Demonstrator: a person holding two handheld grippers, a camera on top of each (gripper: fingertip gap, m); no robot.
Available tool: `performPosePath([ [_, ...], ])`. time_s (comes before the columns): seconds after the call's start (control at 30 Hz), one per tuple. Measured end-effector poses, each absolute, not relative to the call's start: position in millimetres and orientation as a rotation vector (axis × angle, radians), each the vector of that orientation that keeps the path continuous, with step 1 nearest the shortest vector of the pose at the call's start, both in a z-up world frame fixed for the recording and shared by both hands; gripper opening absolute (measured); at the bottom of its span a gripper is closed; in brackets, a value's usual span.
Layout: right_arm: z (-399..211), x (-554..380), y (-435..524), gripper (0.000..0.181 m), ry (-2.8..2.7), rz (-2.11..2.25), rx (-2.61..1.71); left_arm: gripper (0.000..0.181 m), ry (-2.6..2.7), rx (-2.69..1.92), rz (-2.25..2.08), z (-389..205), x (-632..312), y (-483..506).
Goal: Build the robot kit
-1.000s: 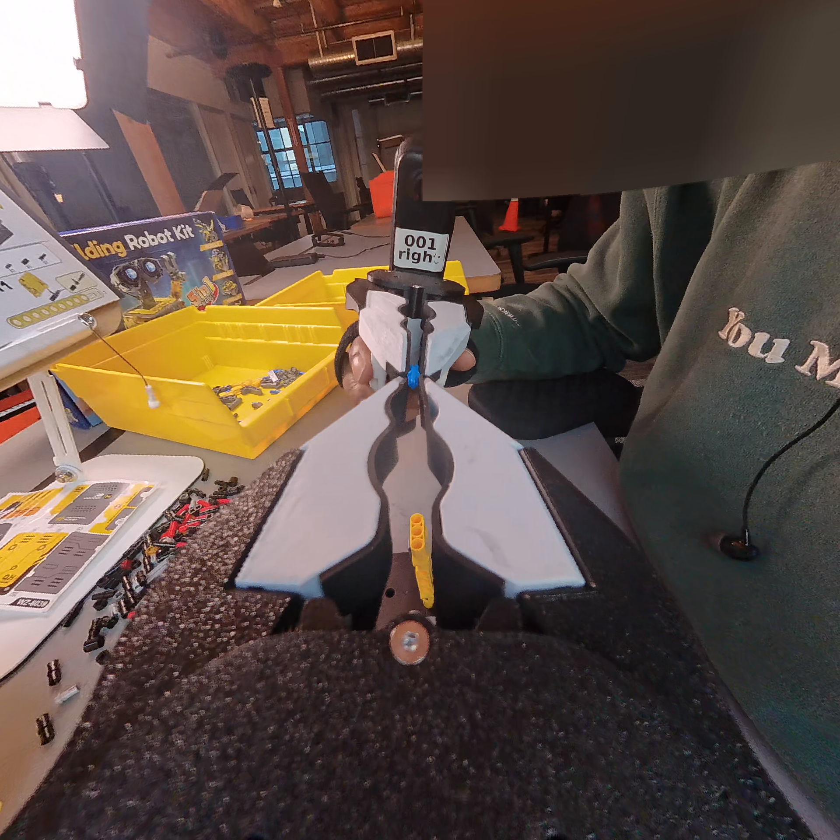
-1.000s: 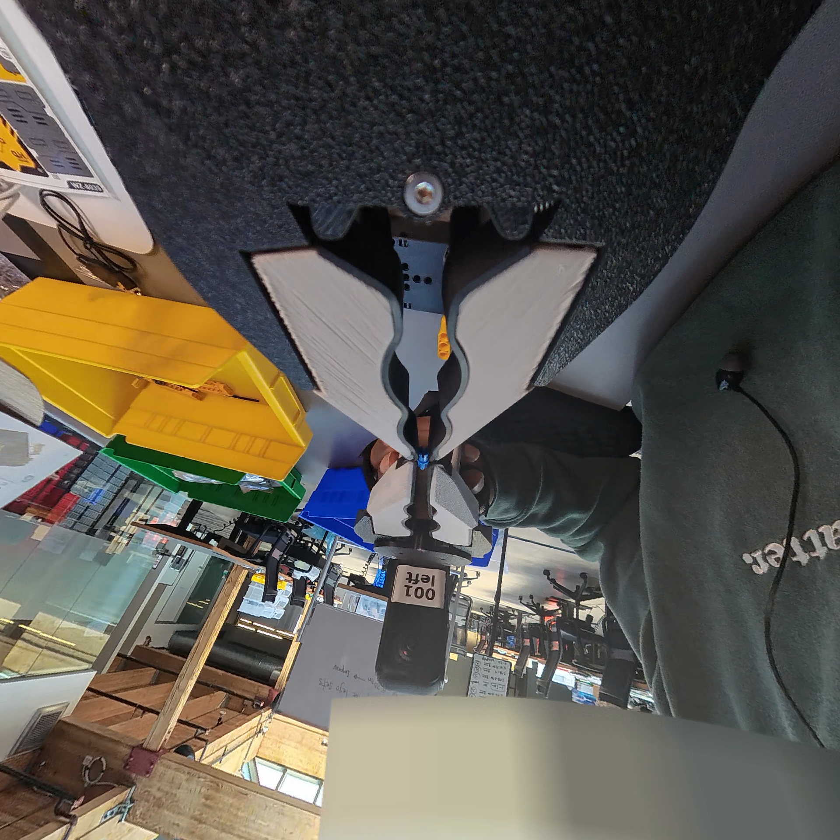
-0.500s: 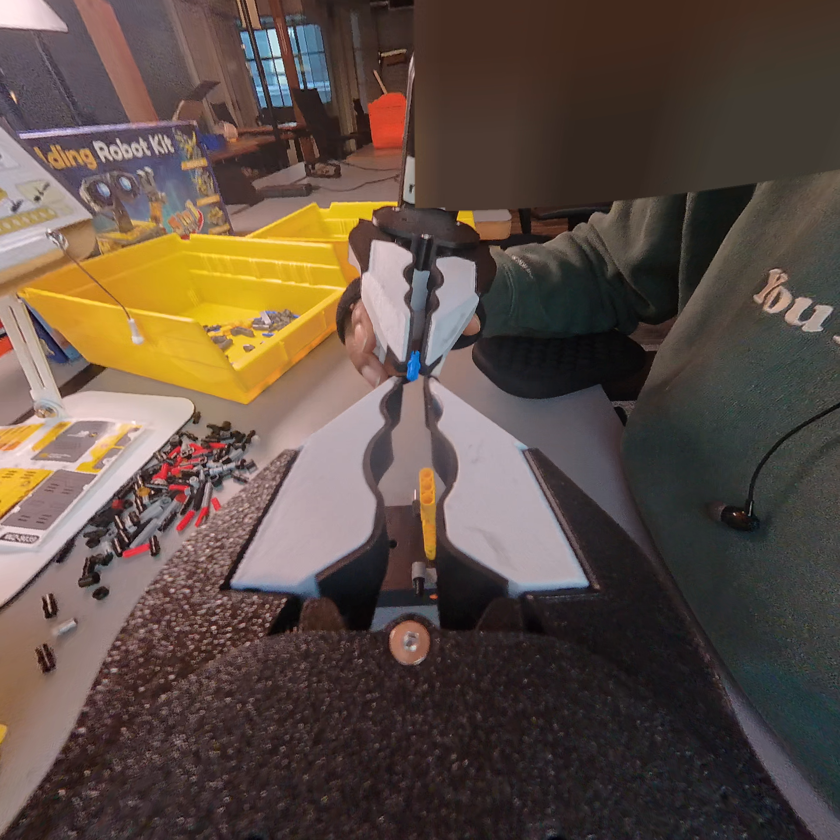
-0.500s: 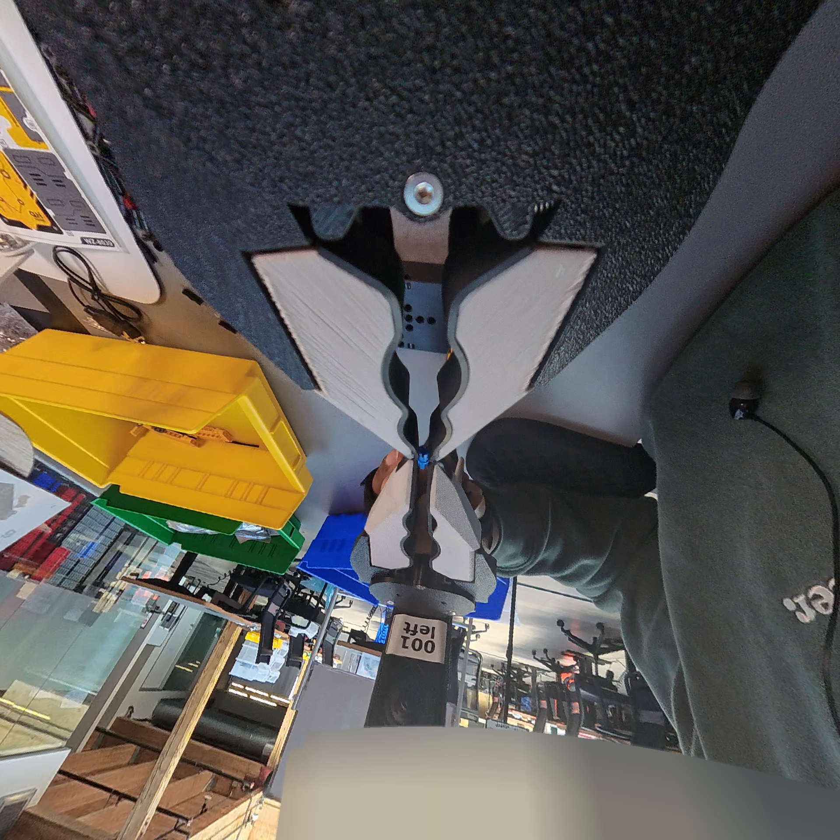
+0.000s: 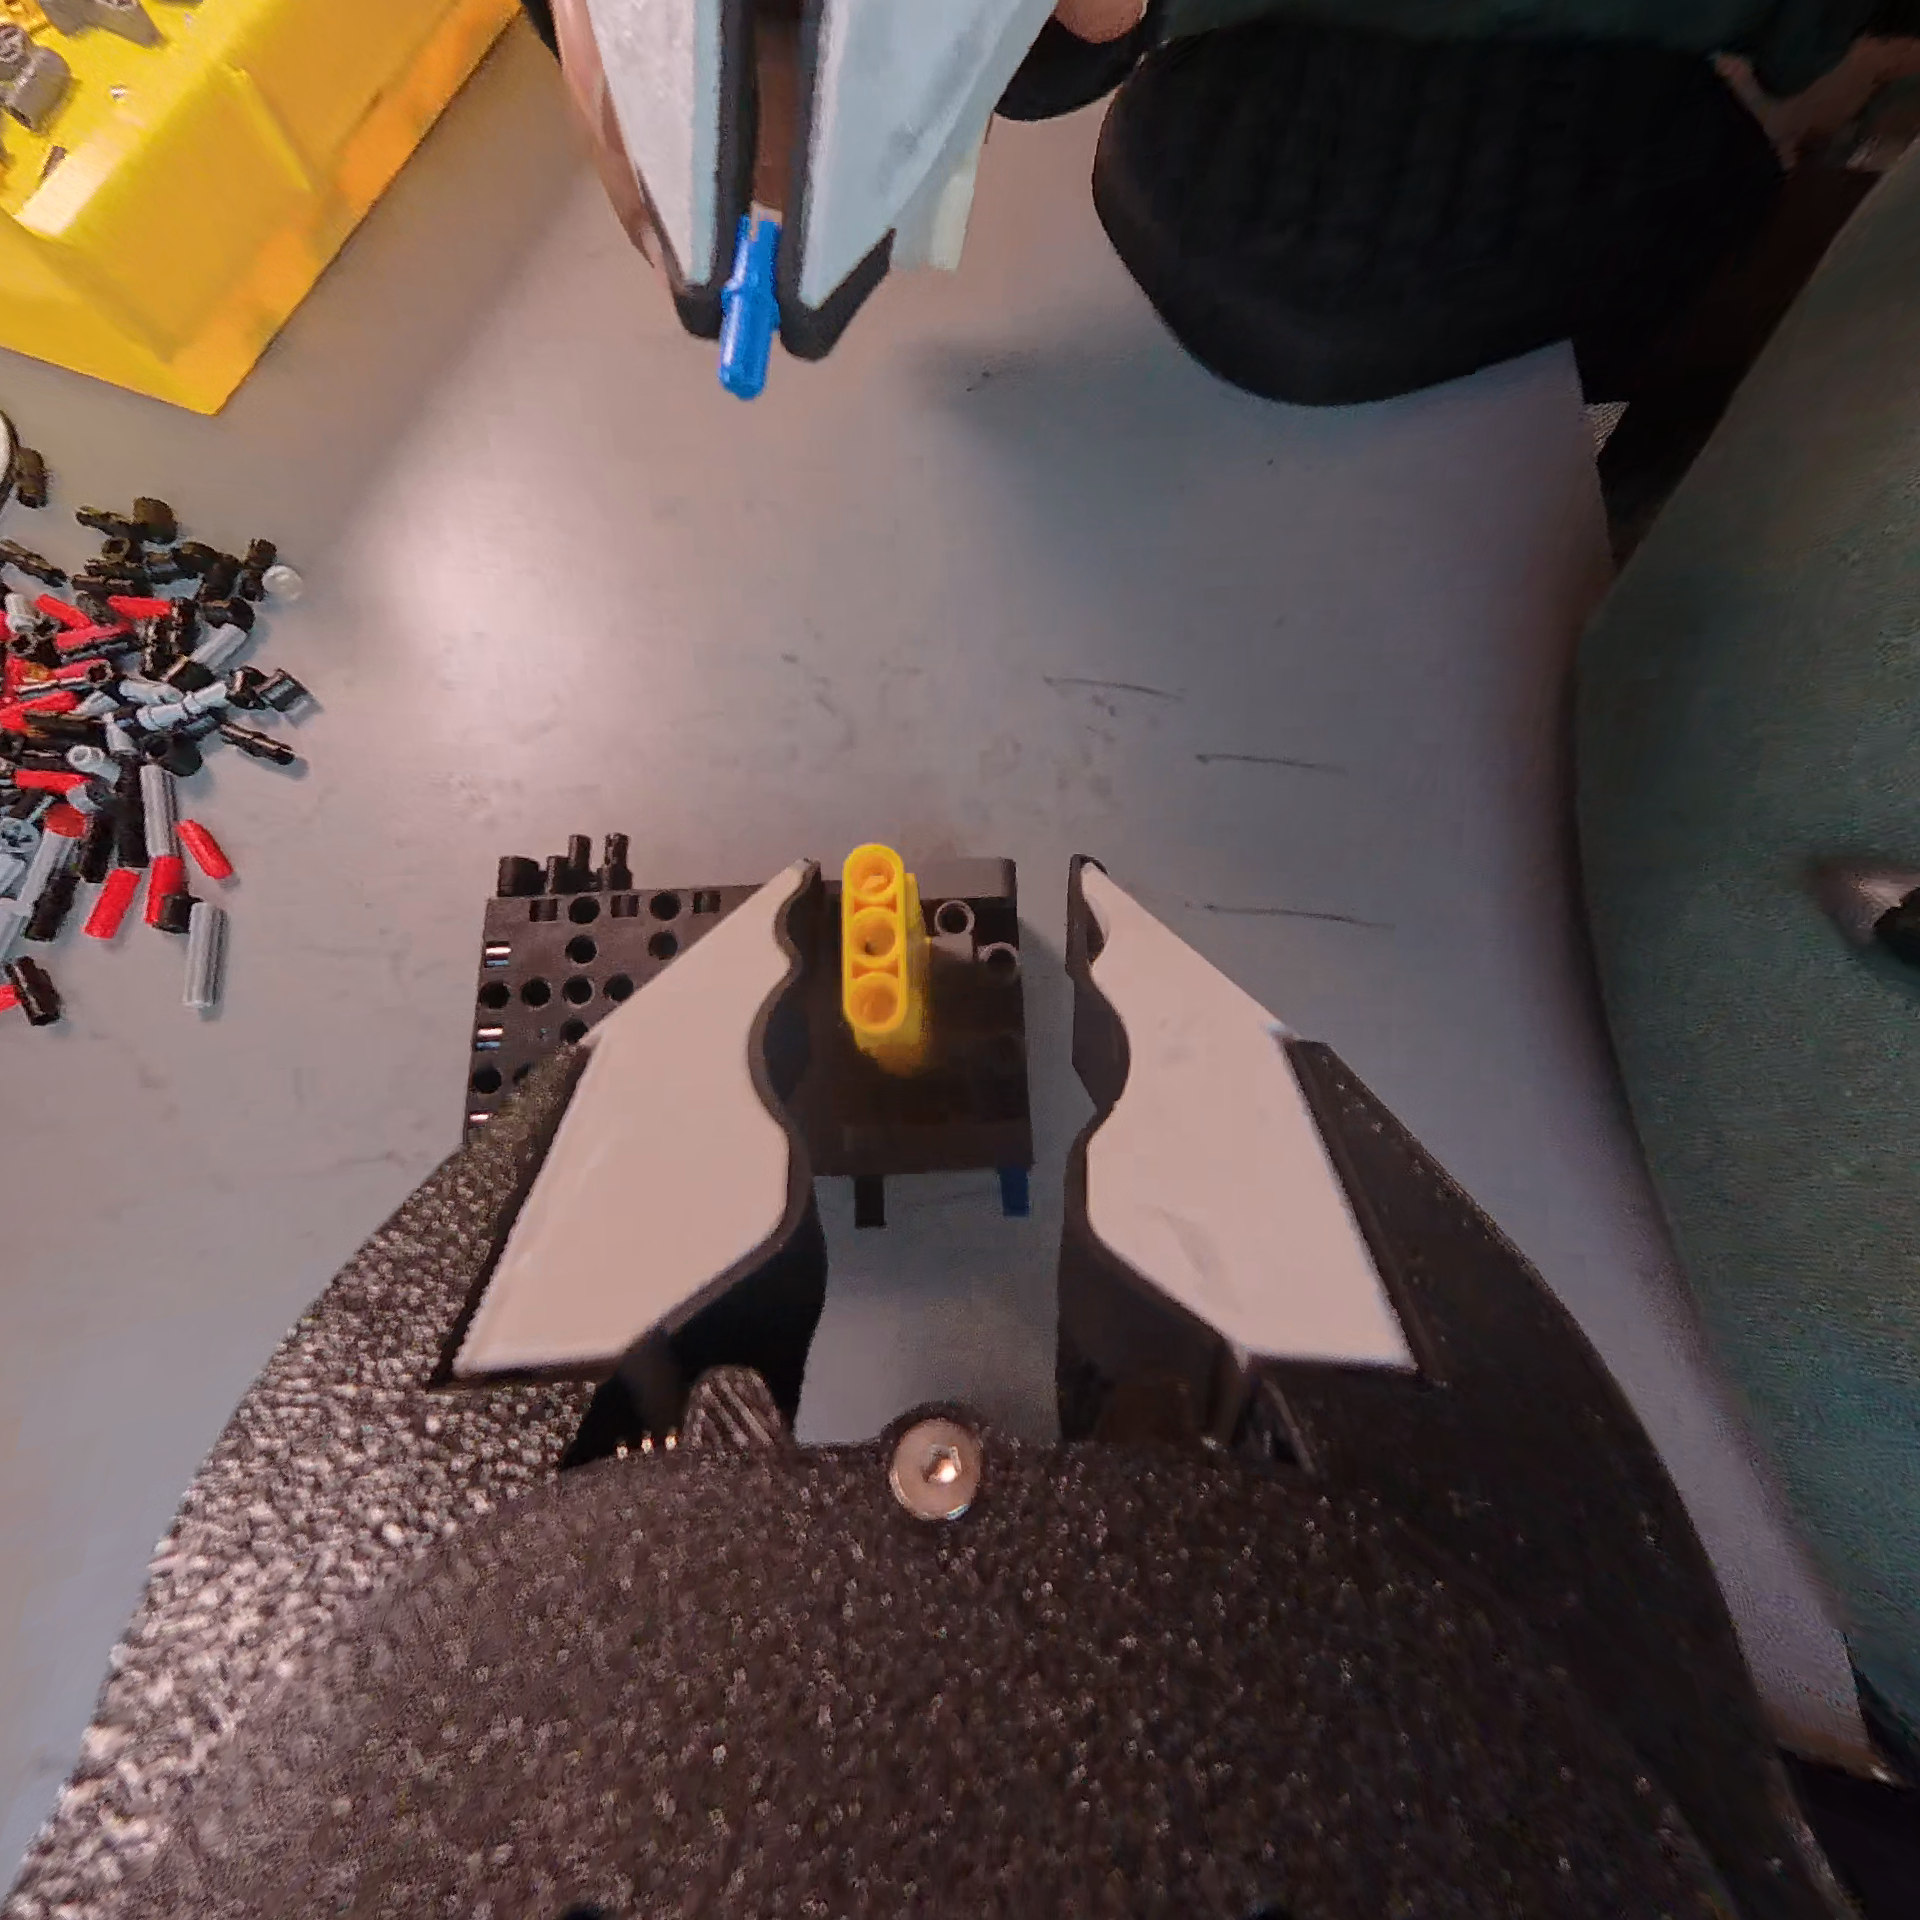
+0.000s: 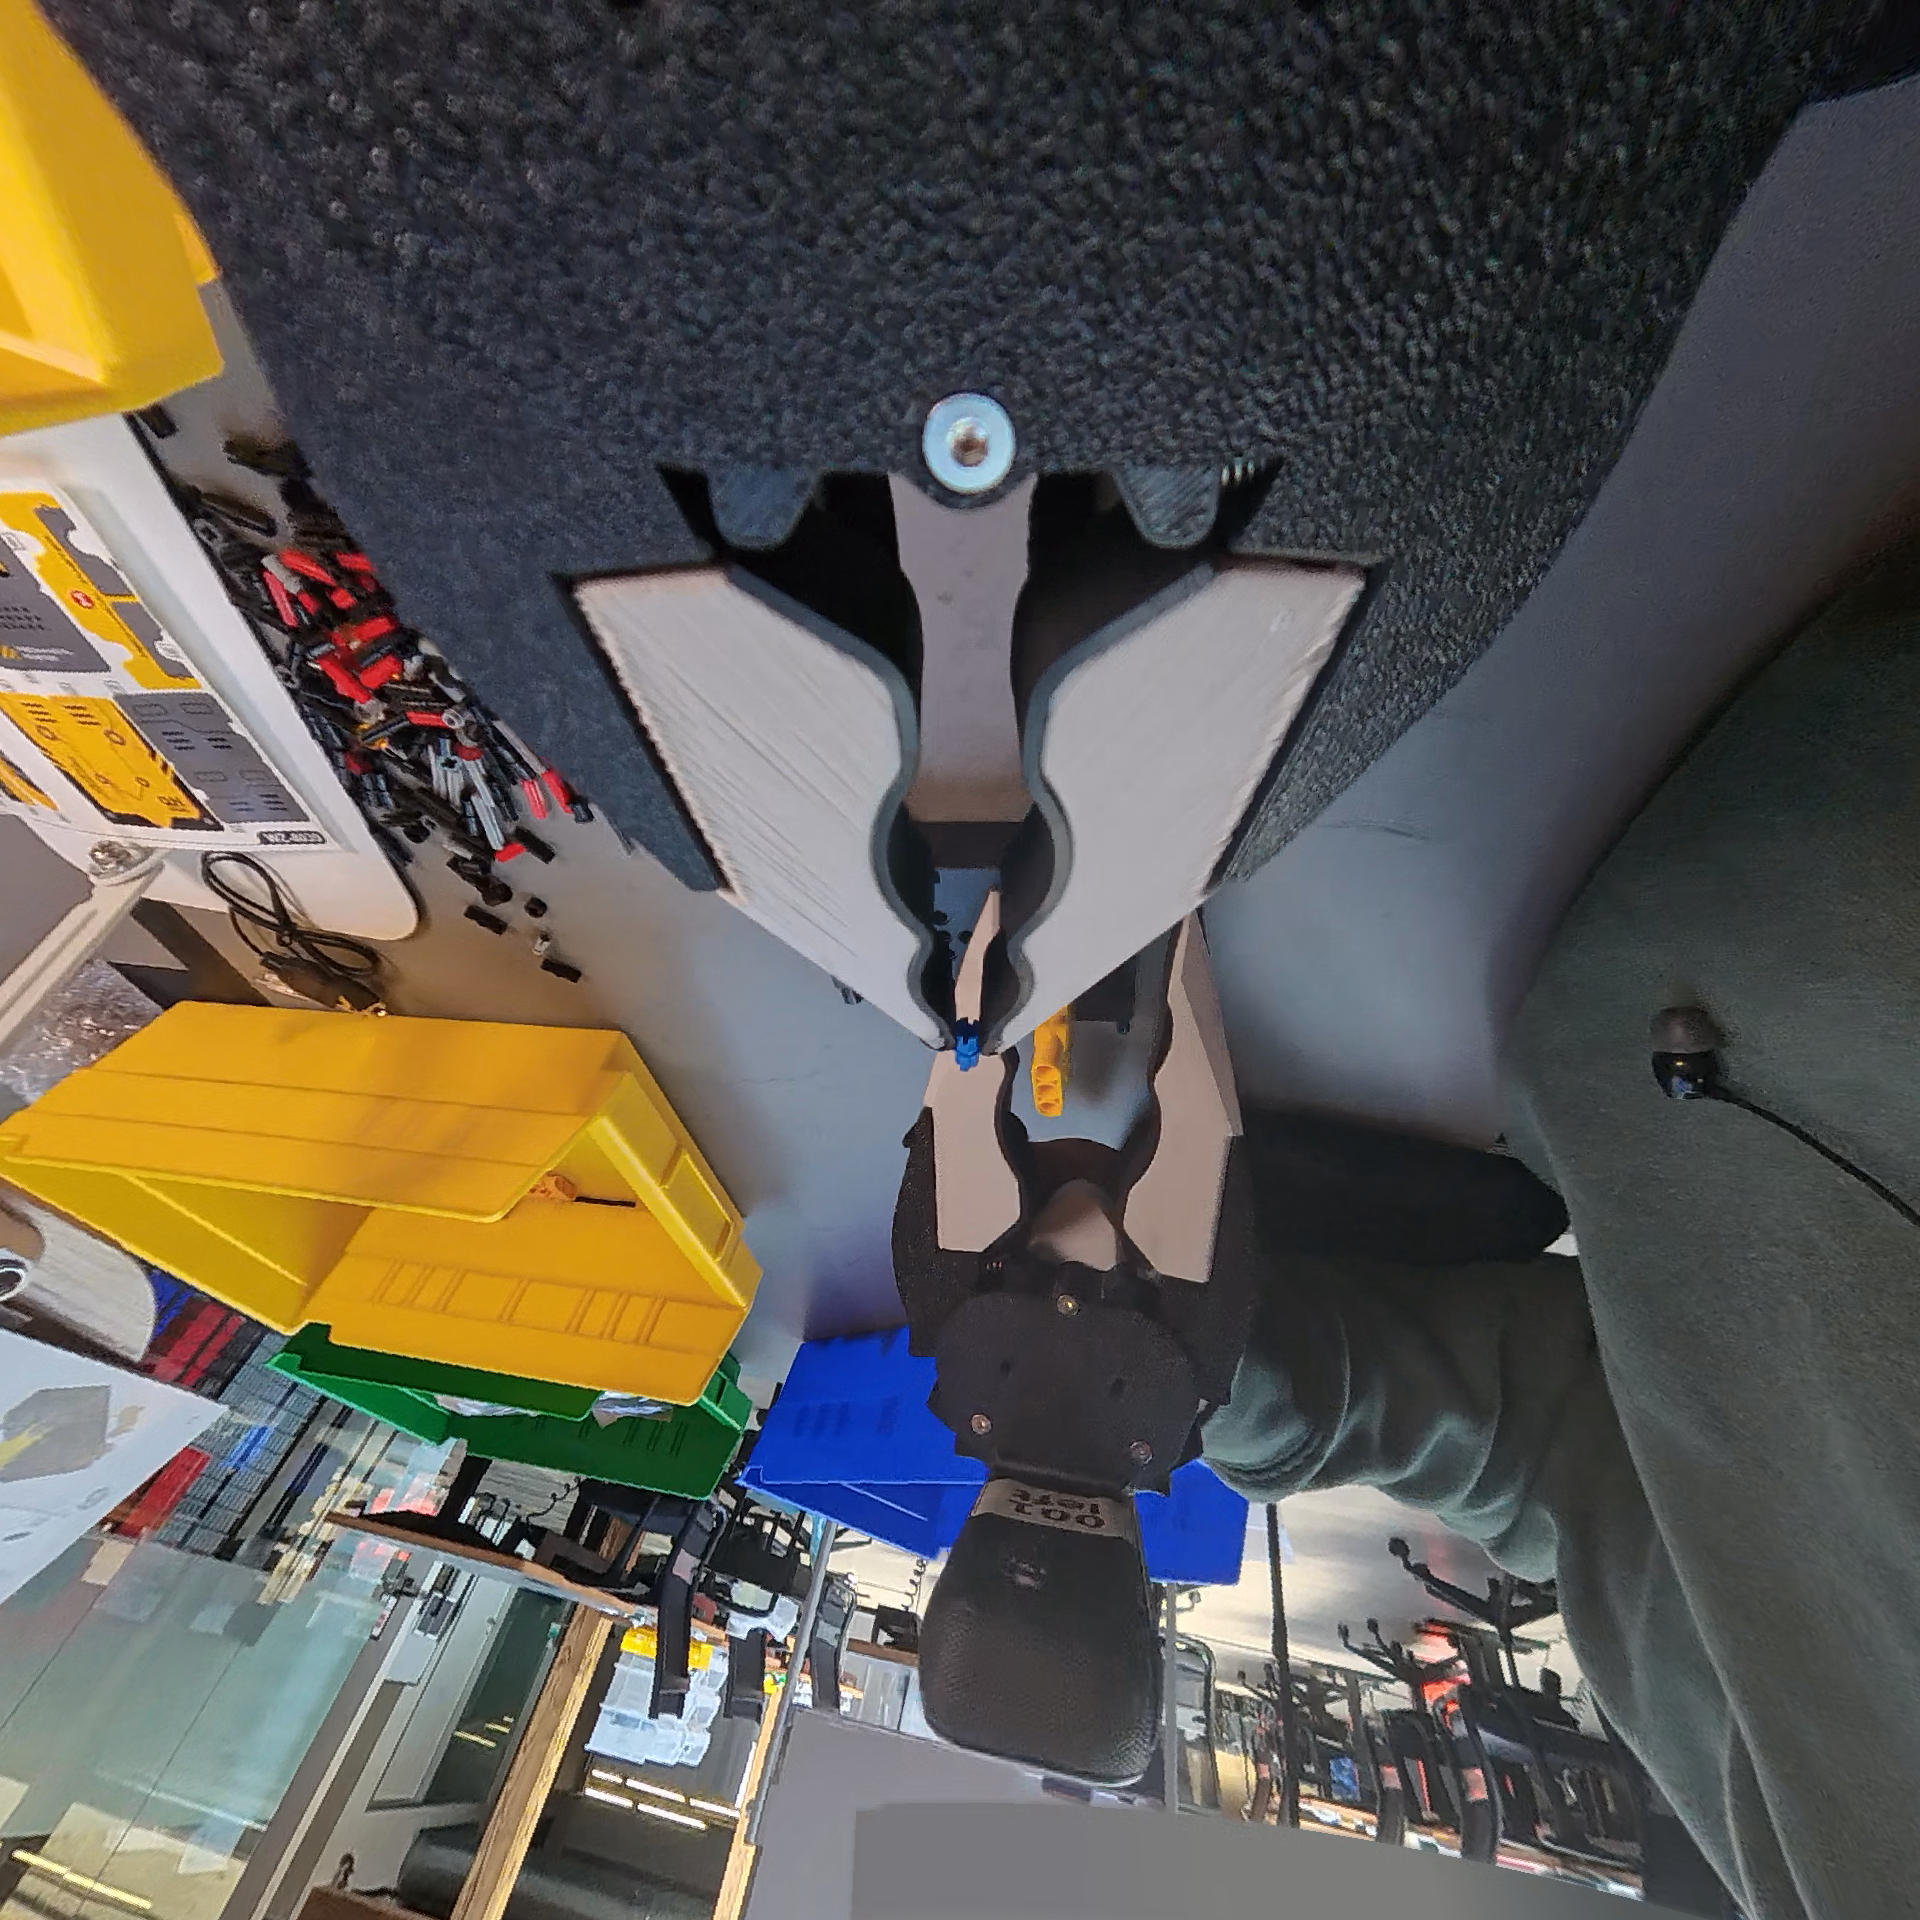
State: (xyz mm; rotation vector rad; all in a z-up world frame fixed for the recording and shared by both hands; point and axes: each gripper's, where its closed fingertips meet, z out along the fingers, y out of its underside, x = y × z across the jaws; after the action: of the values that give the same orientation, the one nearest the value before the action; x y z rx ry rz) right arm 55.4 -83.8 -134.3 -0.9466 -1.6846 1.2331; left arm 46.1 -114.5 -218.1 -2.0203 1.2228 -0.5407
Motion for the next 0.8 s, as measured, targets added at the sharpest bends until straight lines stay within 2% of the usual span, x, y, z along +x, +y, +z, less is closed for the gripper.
performPosePath([
  [0.13,-144.6,58.5,-84.2,0.004,-1.713,1.241,-0.979,0.033,1.273,-2.014,-0.41,-224.9,44.9,-109.4],
  [0.3,-154.1,60.2,-93.7,0.004,-1.761,1.259,-0.972,0.032,1.251,-1.96,-0.441,-219.3,44.4,-108.2],
  [0.57,-155.0,59.9,-109.8,0.005,-1.799,1.312,-0.953,0.032,1.083,-1.742,-0.619,-174.7,52.7,-104.7],
  [0.8,-168.0,57.3,-112.4,0.005,-1.862,1.266,-0.986,0.032,1.081,-1.751,-0.601,-178.4,54.3,-102.5],
])
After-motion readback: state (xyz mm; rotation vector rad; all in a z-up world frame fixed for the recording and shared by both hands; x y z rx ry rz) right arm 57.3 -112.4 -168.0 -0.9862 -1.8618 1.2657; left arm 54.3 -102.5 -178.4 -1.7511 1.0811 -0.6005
